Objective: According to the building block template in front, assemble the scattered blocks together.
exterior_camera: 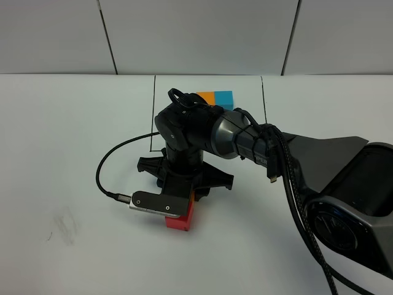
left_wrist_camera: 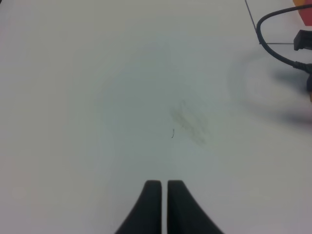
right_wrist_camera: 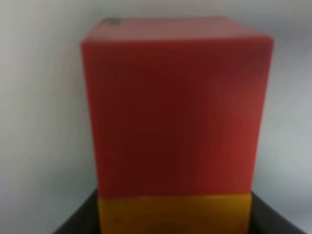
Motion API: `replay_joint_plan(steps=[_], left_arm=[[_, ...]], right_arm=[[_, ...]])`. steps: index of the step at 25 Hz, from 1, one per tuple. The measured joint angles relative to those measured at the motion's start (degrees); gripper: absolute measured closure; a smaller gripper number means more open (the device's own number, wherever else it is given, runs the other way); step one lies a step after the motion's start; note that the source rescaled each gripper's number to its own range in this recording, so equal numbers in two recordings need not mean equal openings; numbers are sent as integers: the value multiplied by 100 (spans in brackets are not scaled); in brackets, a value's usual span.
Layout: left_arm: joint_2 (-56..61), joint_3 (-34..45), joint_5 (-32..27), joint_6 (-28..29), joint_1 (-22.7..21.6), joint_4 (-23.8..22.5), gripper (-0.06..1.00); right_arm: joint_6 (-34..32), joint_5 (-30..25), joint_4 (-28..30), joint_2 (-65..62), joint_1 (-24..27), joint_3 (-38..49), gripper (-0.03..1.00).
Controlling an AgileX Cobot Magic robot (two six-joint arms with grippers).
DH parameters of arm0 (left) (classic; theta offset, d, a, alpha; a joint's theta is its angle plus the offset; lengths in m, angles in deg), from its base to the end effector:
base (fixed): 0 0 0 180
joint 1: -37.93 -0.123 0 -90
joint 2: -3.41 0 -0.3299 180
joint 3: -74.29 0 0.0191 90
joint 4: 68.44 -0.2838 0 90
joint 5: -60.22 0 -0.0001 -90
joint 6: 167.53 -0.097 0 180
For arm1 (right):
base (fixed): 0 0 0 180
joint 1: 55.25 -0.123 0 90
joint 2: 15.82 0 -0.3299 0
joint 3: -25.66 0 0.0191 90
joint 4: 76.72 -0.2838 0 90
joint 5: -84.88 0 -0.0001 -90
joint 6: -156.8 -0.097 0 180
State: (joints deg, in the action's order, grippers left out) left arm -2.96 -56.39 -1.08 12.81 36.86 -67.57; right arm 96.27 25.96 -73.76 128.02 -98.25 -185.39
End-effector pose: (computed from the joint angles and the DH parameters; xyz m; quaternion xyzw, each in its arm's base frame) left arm -0.0178 -0.0016 0.2912 -0.0101 0.8525 -0.0043 0.5226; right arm 0.4047 0.3715 0.1294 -0.9872 0.1404 -0.0628 0.0425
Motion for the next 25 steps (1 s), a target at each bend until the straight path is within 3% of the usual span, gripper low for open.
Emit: replay_joint_plan(steps=[25], left_arm=[[0,0,0,0,0,0,94]], right_arm=[[0,-43,-296,0,-4,0,47]])
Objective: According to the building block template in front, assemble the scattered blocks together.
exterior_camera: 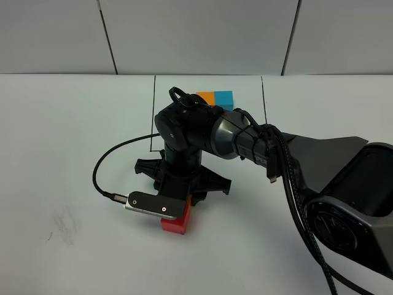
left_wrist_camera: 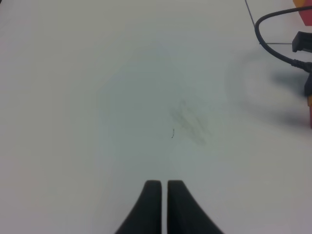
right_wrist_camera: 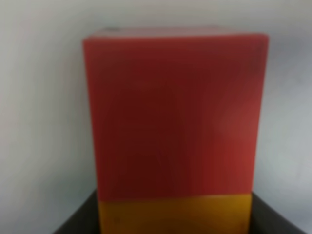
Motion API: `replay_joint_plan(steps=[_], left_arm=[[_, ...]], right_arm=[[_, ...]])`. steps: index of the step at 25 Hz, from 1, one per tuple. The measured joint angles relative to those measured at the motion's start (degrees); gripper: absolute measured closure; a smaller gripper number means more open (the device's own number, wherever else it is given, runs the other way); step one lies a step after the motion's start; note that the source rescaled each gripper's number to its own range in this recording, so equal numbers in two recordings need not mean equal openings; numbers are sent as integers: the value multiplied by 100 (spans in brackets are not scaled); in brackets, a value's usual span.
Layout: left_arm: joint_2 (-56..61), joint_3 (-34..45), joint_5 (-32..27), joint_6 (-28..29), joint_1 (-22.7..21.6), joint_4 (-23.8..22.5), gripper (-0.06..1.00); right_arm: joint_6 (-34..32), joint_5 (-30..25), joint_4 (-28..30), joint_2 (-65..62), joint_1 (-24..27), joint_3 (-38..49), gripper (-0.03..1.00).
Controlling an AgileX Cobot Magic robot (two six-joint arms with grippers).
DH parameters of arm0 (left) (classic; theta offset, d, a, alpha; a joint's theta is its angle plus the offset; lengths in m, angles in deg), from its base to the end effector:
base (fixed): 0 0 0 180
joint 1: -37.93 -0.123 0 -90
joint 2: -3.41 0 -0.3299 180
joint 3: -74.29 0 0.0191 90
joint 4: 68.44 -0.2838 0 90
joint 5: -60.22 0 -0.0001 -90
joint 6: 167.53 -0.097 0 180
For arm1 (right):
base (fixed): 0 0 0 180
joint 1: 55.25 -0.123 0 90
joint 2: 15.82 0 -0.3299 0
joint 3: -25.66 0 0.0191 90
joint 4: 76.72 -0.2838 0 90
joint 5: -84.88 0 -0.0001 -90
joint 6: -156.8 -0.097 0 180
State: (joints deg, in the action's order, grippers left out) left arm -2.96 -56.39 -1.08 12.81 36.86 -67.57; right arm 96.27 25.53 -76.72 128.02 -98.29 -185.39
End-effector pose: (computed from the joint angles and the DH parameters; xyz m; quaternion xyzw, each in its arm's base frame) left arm -0.0178 -0.0016 0.2912 -0.0101 0.8525 -0.0043 0.5226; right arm 0.4009 0.3744 0.1292 -0.9861 0.1517 -0.0424 0.0538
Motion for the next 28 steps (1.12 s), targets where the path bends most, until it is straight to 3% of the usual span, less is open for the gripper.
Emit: replay_joint_plan(steps=[13,15,22,28], left_arm=[[0,0,0,0,0,0,94],[0,0,0,0,0,0,94],[0,0,0,0,0,0,94],[0,0,0,0,0,0,94]], right_arm=[[-682,255,0,0,0,0,47],[-856,300,34,1,0,0,42],[-1328,557,0,11,0,0,2],[-1477,551,0,-18,0,0,-3]])
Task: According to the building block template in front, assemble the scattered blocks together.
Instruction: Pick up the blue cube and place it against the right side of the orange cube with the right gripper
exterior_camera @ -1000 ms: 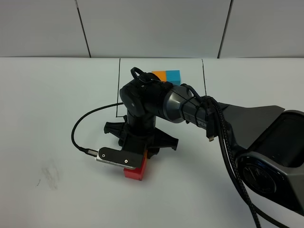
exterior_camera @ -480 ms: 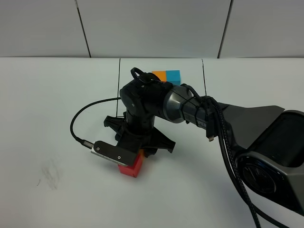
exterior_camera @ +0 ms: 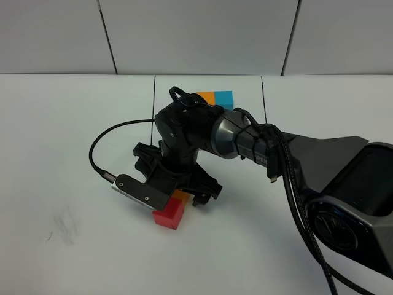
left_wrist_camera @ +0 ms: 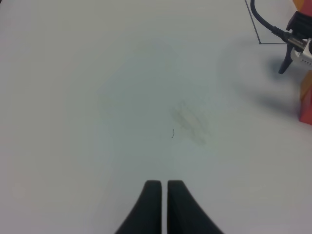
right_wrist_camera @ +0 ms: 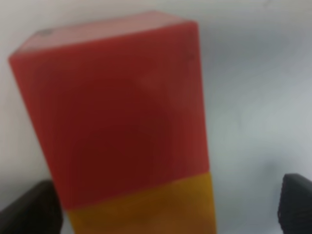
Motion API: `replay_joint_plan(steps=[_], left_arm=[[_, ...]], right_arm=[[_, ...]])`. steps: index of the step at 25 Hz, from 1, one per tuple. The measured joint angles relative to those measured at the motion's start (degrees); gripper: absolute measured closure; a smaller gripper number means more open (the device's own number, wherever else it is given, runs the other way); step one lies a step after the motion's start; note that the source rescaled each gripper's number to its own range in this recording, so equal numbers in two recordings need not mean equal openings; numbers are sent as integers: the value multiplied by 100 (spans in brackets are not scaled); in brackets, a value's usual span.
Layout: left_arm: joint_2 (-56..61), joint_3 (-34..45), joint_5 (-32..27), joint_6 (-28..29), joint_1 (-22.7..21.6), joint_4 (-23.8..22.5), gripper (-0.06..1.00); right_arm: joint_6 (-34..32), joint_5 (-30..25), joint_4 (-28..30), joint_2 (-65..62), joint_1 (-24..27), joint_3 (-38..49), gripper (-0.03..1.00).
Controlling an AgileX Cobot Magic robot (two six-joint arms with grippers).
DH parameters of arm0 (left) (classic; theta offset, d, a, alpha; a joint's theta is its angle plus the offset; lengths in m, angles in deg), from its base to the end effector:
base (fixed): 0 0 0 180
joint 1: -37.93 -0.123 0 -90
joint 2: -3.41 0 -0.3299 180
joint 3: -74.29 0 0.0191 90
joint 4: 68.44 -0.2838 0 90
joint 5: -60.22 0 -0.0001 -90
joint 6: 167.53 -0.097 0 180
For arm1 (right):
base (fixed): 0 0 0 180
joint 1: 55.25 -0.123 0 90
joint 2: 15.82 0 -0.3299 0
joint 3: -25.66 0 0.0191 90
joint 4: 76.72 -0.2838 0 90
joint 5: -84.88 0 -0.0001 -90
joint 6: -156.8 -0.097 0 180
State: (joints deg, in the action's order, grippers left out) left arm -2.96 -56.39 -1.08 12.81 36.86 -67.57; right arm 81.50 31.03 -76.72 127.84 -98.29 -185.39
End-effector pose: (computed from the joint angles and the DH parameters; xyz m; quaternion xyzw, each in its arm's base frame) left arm -0.0178 -0.0016 0.2912 -0.0101 0.8525 -0.0043 0.5226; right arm 0.4076 0.3806 0.1327 -0.9539 0.2759 -0.0604 0.1012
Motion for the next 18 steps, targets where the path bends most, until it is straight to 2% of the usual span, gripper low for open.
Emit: replay_joint_plan(steps=[11,16,18], left_arm=[[0,0,0,0,0,0,94],[0,0,0,0,0,0,94],[0,0,0,0,0,0,94]], right_arm=[[-351,-374,355,-764,203,0,2],[-901,-478,530,-1249,297,0,3],[-1226,-605,604,-1417,346,0,7]])
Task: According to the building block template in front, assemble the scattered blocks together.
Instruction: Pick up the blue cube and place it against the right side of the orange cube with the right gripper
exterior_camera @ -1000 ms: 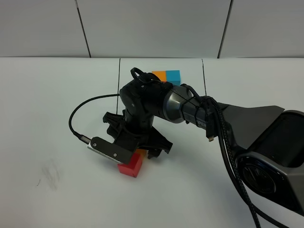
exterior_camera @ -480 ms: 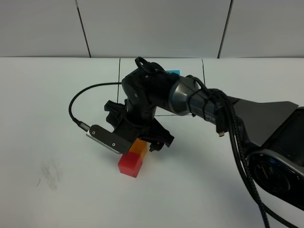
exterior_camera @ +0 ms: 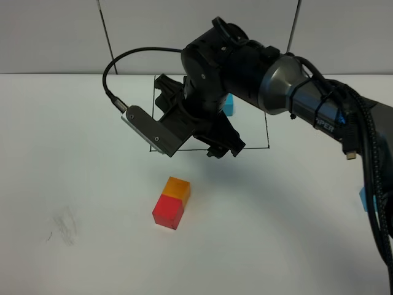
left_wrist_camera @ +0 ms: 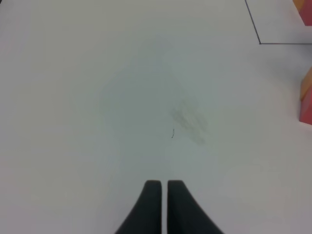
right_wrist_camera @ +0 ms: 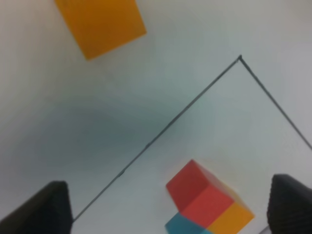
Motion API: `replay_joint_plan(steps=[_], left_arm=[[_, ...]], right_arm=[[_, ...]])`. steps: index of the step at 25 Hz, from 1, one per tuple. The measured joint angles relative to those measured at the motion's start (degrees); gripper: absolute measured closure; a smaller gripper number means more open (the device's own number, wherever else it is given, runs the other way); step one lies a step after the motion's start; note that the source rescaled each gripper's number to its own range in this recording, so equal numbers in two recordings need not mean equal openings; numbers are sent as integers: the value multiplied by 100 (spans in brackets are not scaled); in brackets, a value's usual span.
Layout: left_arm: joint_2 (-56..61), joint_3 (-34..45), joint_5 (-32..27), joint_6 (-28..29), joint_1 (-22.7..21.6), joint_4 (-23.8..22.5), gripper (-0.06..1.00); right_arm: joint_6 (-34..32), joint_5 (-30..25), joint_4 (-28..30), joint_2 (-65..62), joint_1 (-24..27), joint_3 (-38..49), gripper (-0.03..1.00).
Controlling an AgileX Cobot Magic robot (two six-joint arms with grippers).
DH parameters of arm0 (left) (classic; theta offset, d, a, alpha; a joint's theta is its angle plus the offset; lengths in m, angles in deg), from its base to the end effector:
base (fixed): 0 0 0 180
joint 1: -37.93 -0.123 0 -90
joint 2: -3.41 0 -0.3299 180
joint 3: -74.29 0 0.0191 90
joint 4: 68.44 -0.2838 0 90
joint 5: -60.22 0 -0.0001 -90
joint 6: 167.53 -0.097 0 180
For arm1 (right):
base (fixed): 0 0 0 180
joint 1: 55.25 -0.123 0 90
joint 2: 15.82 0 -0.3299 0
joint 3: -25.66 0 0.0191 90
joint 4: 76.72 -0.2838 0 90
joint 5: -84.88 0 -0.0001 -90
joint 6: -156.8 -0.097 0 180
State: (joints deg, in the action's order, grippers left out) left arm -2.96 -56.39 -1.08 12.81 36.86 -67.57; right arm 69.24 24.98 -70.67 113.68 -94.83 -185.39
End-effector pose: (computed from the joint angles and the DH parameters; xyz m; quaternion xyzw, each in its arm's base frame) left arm -0.0178 -0.0016 0.2912 -0.0101 0.8525 -0.0043 0.5226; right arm 0.4135 0.3303 0.2650 -0.9032 0.3829 -0.1281 0.1458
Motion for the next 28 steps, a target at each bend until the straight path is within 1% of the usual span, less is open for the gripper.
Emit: replay_joint_plan(steps=[2,4,6,7,10,11,12,14,17,20,25,28], left_arm=[[0,0,0,0,0,0,94],[0,0,0,0,0,0,94],[0,0,0,0,0,0,94],[0,0,0,0,0,0,94],[0,0,0,0,0,0,94],[0,0,0,0,0,0,94],[0,0,0,0,0,0,94],[0,0,0,0,0,0,94],[0,0,0,0,0,0,94],[0,0,0,0,0,0,94],[0,0,0,0,0,0,94],[0,0,0,0,0,0,94]], right_arm=[[-432,-191,79,-121,25,0,14],[-876,-442,201,-194,44,0,27],[-1362,-668,315,-284,63,0,42],[-1661,-773,348,-329,75,0,53],[-2320,-919,356,-452,112,0,78],[-2647,-950,356,-479,125,0,86],[-2945,-962,373,-501,141,0,90],[-3522,-968,454,-502,200,0,95],[-4478,-984,614,-502,304,0,96],[-5396,-984,742,-502,457,0,97],[-7012,-988,777,-507,831,32,97],[-7711,-990,753,-513,1029,45,97]])
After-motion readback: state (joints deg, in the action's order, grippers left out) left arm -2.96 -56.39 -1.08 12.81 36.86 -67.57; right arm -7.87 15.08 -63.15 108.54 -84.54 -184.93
